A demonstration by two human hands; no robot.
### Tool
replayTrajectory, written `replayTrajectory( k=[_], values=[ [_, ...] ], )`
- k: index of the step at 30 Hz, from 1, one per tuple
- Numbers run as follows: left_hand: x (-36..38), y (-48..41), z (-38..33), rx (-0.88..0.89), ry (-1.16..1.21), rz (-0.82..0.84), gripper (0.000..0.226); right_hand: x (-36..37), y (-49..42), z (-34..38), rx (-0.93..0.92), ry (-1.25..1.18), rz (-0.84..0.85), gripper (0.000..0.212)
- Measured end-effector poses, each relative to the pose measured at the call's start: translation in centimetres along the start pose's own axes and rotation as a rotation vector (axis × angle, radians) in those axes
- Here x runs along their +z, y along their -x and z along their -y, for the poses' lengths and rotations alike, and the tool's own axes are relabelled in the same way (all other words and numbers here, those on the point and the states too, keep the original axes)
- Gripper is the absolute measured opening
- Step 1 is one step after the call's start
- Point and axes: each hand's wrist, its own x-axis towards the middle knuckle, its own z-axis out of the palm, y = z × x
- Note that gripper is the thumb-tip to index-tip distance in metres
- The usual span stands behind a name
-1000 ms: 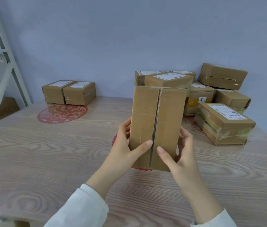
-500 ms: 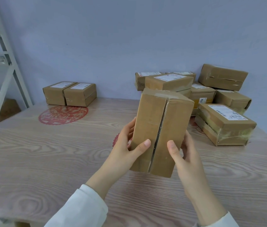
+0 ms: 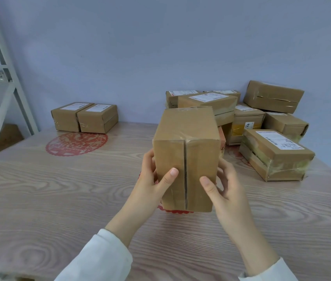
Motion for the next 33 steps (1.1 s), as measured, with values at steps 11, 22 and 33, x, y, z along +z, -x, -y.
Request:
replayTrajectory(
  k=[11,22,33],
  values=[
    [0.5,0.1,-0.2,0.035,0.074,0.032,0.046,0.0,-0.2,-0.3,-0.006,0.016,-0.015,0.082],
    [0.4,0.3,0.0,0.016,0.065,0.036,0.069,0.1,-0.3,0.5,0.012,-0.016,-0.038,0.105],
    [0.5,0.2,-0.1,-0.040,0.138,0.047,0.057,-0.3,0.1,1.3,0.066,-0.078,0.020,0.113]
  ],
)
